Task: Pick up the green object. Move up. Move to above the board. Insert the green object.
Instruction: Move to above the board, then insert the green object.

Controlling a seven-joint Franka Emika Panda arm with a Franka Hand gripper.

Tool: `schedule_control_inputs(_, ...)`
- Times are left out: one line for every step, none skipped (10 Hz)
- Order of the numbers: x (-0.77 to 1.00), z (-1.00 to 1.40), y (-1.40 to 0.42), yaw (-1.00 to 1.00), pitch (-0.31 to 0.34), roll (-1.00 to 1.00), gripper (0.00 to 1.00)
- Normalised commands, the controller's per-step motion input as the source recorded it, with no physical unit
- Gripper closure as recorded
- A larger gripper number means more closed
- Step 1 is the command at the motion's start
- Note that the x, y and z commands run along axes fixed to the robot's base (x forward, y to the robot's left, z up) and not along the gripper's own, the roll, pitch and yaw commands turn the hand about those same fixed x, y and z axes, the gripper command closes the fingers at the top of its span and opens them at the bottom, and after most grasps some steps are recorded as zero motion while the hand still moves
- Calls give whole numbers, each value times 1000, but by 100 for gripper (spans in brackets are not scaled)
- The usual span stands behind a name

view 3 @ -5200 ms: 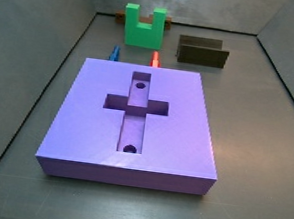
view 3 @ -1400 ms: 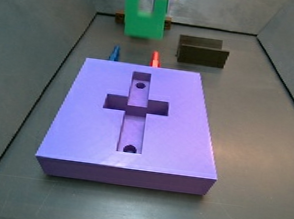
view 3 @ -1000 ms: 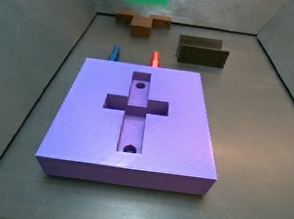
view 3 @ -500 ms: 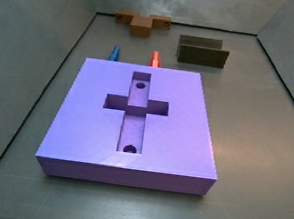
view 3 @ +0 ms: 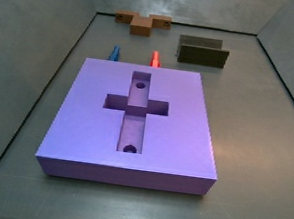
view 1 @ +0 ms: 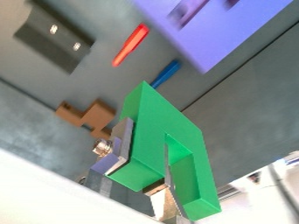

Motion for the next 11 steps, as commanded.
schedule_control_inputs(-5, 203, -1400, 12, 105, 10, 100)
schedule_control_inputs(22, 208, -1400, 13, 114, 8, 100)
schedule_control_inputs(55, 146, -902, 10, 140, 15, 100)
schedule_control_inputs(79, 93, -521, 7, 155, 21, 100)
schedule_control_inputs(79, 47, -242, 8, 139, 17, 100)
schedule_control_inputs(23, -6, -37, 0, 0, 0, 100)
schedule_control_inputs(160, -320, -234, 0, -36, 4, 100)
schedule_control_inputs(534, -626, -334, 0, -6, 21, 100)
schedule_control_inputs(671, -651, -383, 0, 30, 149, 100)
schedule_control_inputs(729, -611, -280, 0, 73, 209, 100)
schedule_control_inputs(749, -383, -229, 117, 137, 389, 100)
